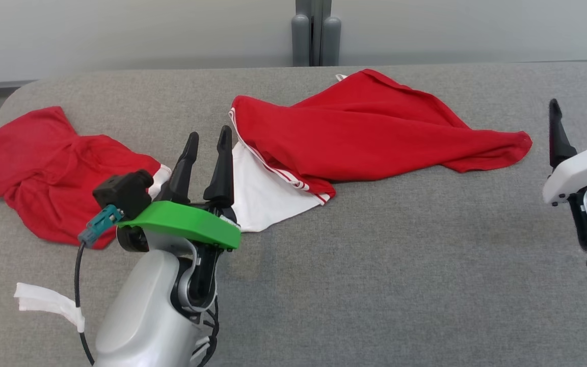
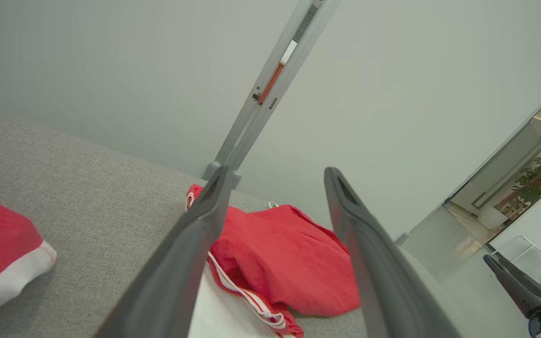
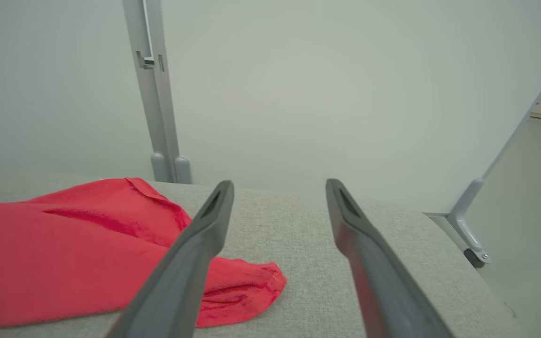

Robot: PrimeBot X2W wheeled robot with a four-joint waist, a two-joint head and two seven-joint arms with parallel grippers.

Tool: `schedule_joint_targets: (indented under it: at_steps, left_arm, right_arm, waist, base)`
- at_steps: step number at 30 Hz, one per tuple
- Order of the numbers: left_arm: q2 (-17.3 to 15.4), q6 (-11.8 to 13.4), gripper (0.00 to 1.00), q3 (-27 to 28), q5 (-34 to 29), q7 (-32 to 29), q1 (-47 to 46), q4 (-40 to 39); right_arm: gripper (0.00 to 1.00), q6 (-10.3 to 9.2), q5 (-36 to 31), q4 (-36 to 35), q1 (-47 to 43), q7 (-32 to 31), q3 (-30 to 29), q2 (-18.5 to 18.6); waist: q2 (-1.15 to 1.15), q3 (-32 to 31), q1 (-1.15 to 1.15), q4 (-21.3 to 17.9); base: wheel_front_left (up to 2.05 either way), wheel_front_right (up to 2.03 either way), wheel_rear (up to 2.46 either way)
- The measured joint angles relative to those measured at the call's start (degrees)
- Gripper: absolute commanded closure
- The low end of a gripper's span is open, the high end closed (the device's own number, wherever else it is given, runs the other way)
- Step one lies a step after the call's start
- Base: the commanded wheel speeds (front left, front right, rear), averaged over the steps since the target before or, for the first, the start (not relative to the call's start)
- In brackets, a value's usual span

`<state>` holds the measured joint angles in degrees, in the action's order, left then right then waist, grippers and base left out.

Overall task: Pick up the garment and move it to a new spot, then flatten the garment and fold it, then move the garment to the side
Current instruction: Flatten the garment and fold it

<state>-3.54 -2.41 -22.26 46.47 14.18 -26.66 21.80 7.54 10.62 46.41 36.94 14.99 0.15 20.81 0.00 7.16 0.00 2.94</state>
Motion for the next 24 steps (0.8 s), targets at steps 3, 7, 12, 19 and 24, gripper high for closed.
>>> schedule_joint_targets:
  at_steps: [3,7,12,19,24]
  left_arm:
    - [-0.89,-0.85,0.0,-0.53,-3.21,0.54,1.15,-1.21]
    - [-2.44,-1.21,0.0,-0.02,-9.34,0.78,3.83,-2.61]
    - [-3.68,-0.44,0.0,2.99,-21.46,0.87,8.76,-6.55]
    - [-1.59,1.52,0.0,7.48,-32.19,0.94,17.4,-9.33]
    - [0.07,1.31,0.0,9.82,-33.5,0.94,20.56,-10.49]
  right_arm:
    - [0.0,-0.01,2.82,-13.14,-6.25,0.05,0.27,-2.18]
    - [0.0,-0.01,1.85,-29.22,-16.46,0.08,0.58,-4.61]
    - [0.0,-0.01,1.3,-41.67,-26.55,0.07,0.35,-11.76]
    - [0.0,0.0,0.77,-46.54,-32.84,0.07,1.9,-16.01]
    - [0.0,-0.01,0.87,-47.14,-33.25,0.07,1.32,-16.89]
  waist:
    - [0.0,-1.22,0.0,-0.55]
    - [0.0,-1.92,0.0,-1.28]
    - [0.0,-1.61,0.0,-1.68]
    - [0.0,-1.15,0.0,-2.06]
    - [0.0,-1.07,0.0,-1.65]
  base:
    - [0.0,0.0,0.0]
    - [0.0,0.0,0.0]
    - [0.0,0.0,0.0]
    - [0.0,0.0,0.0]
    - [0.0,0.0,0.0]
